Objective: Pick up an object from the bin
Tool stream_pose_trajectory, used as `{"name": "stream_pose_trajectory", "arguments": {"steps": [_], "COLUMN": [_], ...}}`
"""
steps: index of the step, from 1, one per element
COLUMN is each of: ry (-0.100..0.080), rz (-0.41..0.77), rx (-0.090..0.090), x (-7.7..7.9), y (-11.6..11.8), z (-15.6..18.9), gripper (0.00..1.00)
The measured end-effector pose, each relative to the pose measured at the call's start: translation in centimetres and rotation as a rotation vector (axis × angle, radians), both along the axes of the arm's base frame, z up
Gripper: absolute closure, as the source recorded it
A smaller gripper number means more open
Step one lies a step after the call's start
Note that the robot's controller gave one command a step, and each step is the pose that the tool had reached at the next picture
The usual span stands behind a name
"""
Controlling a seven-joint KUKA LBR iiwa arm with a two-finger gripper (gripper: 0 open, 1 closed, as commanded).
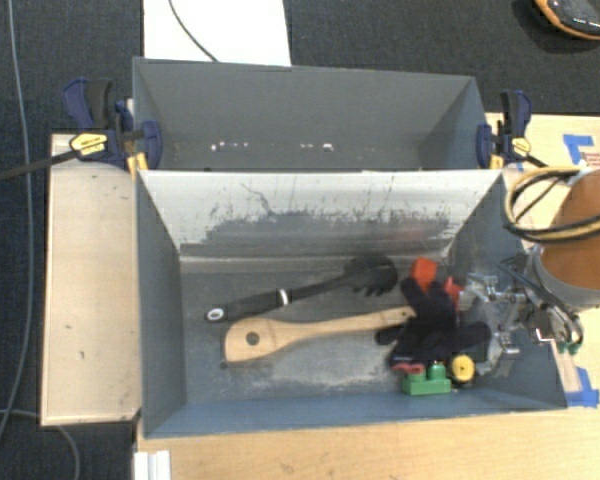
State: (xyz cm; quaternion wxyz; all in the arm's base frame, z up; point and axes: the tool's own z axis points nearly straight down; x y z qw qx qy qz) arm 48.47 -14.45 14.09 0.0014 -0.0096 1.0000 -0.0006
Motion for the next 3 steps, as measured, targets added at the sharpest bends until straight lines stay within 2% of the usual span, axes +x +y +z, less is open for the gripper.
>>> {"name": "stream_pose_trajectory", "arguments": {"steps": [1, 2, 3], "ry": [-0.008, -0.001, -0.004], "rz": [-0.015, 0.025, -0.02], "rx": [-0.002, 0.0, 0.001], "x": [-0.1, 0.0, 3.3], "y": [0.3, 0.9, 0.2], "z": [-1.4, -3.3, -4.6], "gripper": [0.0, 0.0, 0.0]}}
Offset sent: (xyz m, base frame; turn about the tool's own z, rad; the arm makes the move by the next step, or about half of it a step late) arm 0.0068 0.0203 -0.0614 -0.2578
